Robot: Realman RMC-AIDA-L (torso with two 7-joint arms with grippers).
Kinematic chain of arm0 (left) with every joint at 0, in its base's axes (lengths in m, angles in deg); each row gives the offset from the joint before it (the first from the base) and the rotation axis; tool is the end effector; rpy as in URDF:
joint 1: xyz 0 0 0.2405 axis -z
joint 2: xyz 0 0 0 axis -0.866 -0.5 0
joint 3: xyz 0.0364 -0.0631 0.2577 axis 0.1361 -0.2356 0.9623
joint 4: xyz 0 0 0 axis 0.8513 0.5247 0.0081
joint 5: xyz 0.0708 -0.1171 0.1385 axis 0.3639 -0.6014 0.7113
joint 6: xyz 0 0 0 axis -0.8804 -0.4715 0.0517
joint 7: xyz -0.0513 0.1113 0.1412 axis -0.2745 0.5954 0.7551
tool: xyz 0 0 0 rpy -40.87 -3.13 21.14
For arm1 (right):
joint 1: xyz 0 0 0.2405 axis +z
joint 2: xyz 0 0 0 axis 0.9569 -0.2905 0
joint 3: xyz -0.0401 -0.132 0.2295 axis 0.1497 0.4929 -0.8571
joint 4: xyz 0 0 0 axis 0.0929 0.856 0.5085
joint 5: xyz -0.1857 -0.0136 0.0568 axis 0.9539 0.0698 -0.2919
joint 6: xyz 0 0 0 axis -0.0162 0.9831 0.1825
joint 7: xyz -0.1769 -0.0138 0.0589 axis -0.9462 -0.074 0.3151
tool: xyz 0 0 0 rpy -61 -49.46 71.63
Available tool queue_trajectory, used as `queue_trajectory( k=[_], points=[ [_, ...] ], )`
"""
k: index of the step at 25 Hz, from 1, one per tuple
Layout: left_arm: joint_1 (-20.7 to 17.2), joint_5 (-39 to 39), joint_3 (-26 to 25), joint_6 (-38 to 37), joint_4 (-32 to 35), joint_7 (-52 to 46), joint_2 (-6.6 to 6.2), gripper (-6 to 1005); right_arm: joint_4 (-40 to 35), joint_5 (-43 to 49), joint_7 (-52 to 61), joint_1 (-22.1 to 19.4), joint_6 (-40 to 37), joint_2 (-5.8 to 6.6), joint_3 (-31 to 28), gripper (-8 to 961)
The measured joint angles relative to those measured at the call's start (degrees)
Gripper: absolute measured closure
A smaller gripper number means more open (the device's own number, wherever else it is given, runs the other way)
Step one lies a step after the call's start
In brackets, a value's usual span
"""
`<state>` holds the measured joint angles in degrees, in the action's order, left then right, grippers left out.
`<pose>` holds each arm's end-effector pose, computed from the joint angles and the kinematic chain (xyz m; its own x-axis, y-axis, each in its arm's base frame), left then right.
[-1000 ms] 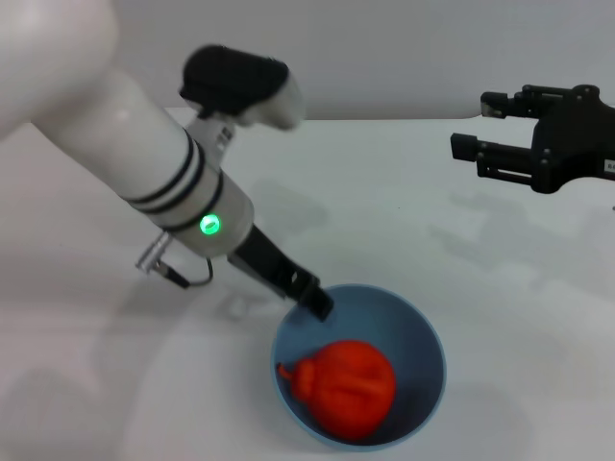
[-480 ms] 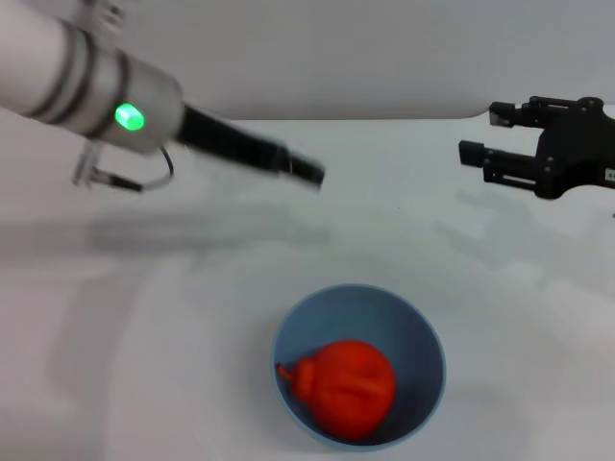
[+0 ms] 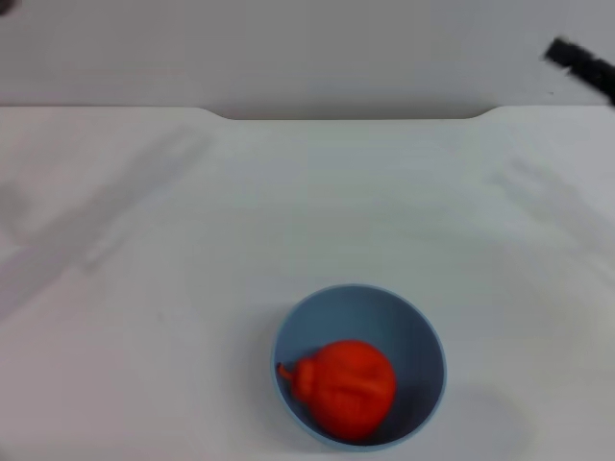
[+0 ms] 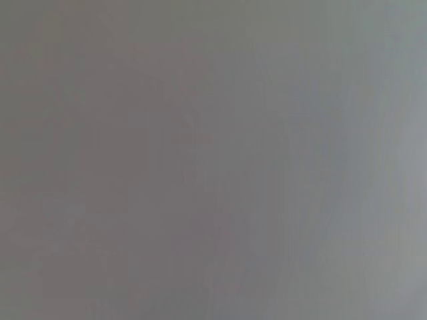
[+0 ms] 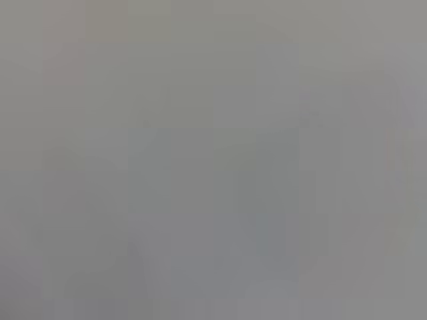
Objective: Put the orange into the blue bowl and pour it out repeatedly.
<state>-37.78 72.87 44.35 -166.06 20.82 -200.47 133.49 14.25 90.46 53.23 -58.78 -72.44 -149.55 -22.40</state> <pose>-0.2035 0.3796 0.0968 -0.0278 0.3913 0.9198 0.7521 -0.5979 0.2771 0.2462 0.3605 0.0430 0.2547 -0.3412 -0.9048 -0.8327 -0.5531 -0.0258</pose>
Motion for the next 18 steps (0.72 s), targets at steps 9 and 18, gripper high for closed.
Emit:
queue_trajectory(
  k=[9, 18],
  points=[
    [-6.5, -5.01, -6.25, 3.89, -10.85, 33.27, 0.89, 236, 25.65, -16.31, -12.11, 3.34, -4.76, -0.11, -13.59, 361],
    [-6.92, -15.62, -5.87, -0.29, -29.79, 94.97, 1.27, 239, 44.3, -32.07, -60.28, 5.55, -5.62, -0.86, -15.82, 360]
  ],
)
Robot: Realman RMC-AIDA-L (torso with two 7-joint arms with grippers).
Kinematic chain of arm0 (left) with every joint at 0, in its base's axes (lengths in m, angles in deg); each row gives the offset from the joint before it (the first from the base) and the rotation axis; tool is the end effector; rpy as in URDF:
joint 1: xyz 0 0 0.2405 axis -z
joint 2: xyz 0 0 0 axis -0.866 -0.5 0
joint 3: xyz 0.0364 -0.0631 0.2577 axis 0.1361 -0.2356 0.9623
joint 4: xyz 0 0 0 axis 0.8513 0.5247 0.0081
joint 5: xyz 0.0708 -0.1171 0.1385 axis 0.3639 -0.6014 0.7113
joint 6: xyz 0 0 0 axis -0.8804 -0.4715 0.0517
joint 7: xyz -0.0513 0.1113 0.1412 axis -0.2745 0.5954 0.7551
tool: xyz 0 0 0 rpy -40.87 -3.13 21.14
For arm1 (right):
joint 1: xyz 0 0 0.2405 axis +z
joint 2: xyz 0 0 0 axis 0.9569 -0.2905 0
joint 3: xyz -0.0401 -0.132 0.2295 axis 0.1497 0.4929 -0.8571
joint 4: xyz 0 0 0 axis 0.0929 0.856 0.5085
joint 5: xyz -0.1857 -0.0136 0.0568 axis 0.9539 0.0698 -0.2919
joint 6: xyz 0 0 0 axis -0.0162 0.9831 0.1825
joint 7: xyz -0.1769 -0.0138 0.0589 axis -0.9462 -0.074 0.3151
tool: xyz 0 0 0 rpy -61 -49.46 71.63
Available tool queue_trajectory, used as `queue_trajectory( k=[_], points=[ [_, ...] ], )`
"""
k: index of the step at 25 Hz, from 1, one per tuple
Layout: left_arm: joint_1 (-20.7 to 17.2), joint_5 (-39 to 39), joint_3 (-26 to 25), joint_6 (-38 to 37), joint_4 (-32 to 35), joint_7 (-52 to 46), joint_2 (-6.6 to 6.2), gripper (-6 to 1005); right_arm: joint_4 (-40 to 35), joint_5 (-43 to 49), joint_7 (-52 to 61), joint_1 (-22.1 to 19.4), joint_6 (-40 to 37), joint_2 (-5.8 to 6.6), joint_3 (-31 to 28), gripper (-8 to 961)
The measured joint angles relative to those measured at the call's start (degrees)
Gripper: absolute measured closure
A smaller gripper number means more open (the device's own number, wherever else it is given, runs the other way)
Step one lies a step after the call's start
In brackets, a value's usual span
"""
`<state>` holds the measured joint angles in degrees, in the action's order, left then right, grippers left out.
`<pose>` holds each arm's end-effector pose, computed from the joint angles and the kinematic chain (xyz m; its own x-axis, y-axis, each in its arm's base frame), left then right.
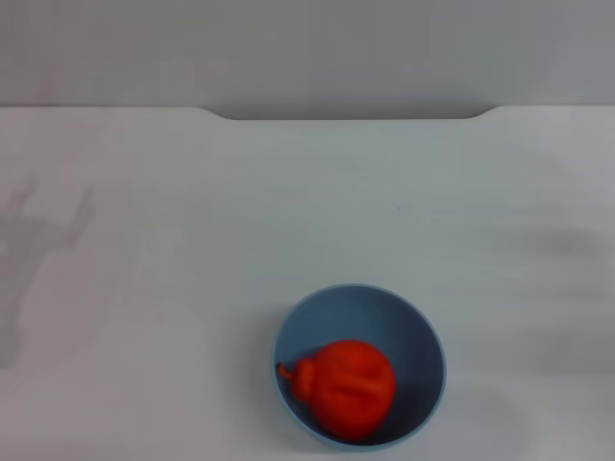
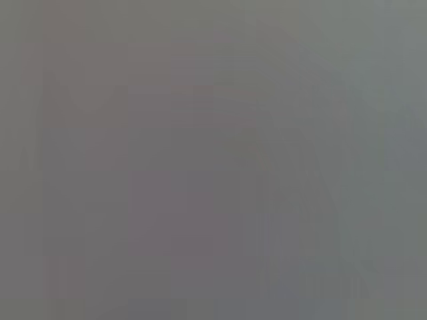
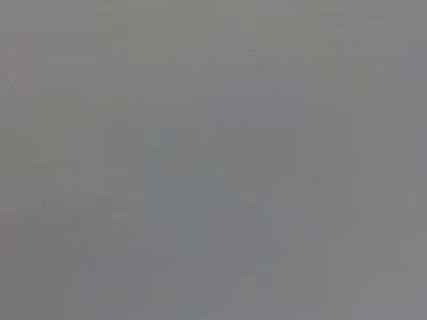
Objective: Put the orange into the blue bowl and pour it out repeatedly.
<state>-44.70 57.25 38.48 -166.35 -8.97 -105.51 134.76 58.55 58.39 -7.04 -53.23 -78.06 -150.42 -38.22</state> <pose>-0.3320 0.3285 0.0665 0.7434 -0.2561 0.6178 0.5844 -0.2004 -0.7863 0.3570 0.3373 0.0442 0.3633 0.1298 -0.9226 -0.9234 -0.0818 -0.3751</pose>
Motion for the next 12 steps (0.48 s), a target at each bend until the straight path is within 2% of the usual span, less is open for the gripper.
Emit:
queue_trajectory(
  k=[3, 6, 8, 12],
  points=[
    [1.57, -1.87, -0.39, -1.63, -7.94, 20.16, 0.06, 240, 7.28, -4.52, -16.18, 2.11, -2.81, -0.11, -0.12, 360],
    [2.58, -2.43, -0.57, -2.24, -12.01, 30.43, 0.1, 241, 11.73, -6.39, -24.15, 3.13, -6.47, -0.22, -1.25, 360],
    [2.73, -2.42, -0.62, -3.29, -13.36, 32.6, 0.11, 242, 12.84, -6.31, -24.91, 3.31, -8.76, -0.26, -1.82, 360],
    [2.56, -2.59, -1.05, -5.18, -13.79, 26.94, 0.11, 242, 13.41, -6.2, -24.93, 3.47, -9.46, -0.28, -1.68, 361]
  ],
)
